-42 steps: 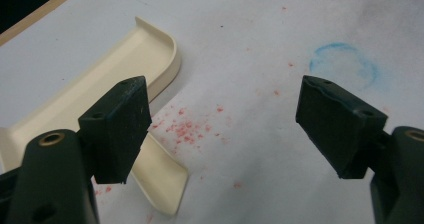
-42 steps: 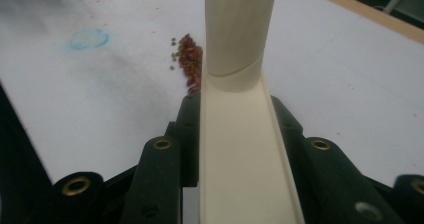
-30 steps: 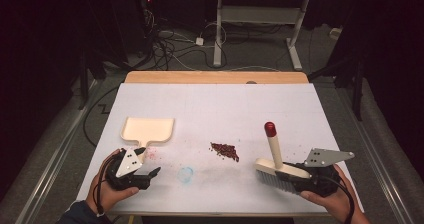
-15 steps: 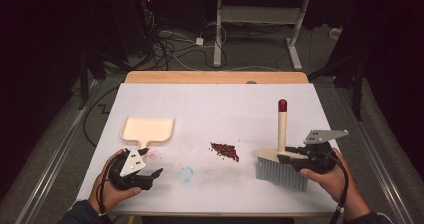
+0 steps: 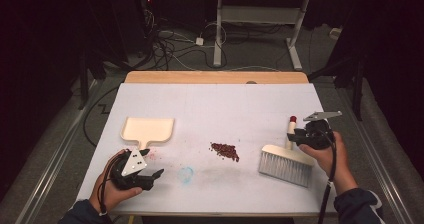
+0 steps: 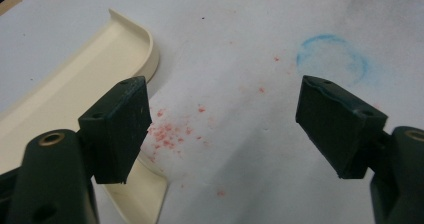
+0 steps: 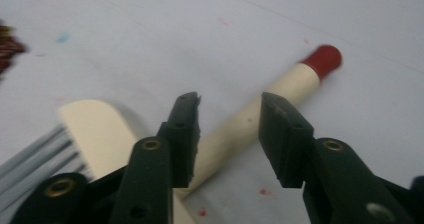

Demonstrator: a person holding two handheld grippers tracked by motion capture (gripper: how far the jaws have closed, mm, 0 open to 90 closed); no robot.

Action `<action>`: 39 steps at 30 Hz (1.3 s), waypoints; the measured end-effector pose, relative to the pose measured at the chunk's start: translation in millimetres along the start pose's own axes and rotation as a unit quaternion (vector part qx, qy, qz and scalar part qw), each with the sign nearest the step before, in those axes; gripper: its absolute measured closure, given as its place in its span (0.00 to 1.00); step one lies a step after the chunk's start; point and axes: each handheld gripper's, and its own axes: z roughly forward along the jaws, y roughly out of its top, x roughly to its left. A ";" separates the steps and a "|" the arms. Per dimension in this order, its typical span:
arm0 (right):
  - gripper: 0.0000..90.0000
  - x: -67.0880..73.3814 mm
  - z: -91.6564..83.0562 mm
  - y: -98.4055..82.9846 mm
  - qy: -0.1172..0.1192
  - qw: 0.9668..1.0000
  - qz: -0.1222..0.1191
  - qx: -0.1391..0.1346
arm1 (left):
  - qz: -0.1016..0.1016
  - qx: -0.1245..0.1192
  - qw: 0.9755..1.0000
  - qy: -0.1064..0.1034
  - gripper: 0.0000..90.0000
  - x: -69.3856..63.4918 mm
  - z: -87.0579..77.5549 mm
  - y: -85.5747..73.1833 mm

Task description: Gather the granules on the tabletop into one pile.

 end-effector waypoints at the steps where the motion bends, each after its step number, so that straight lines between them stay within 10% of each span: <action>1: 0.61 1.6 4.0 -0.6 -0.018 1.000 0.005 0.006 | 0.001 0.001 1.000 0.000 0.23 0.0 -0.2 -0.1; 7: 0.53 3.1 24.4 -6.9 -0.024 0.998 0.045 0.028 | 0.001 0.000 1.000 -0.002 0.23 -0.6 0.0 -0.1; 17: 0.59 1.9 41.5 7.6 -0.078 0.996 0.028 0.021 | 0.002 0.002 1.000 -0.002 0.23 -0.5 0.8 0.1; 23: 0.55 -5.8 54.2 17.9 -0.068 0.995 0.063 0.042 | 0.002 0.004 1.000 -0.004 0.23 -0.6 2.2 0.6; 39: 0.63 -11.9 71.8 41.8 -0.078 0.994 0.055 0.062 | 0.000 0.001 1.000 -0.008 0.23 0.3 2.9 0.8</action>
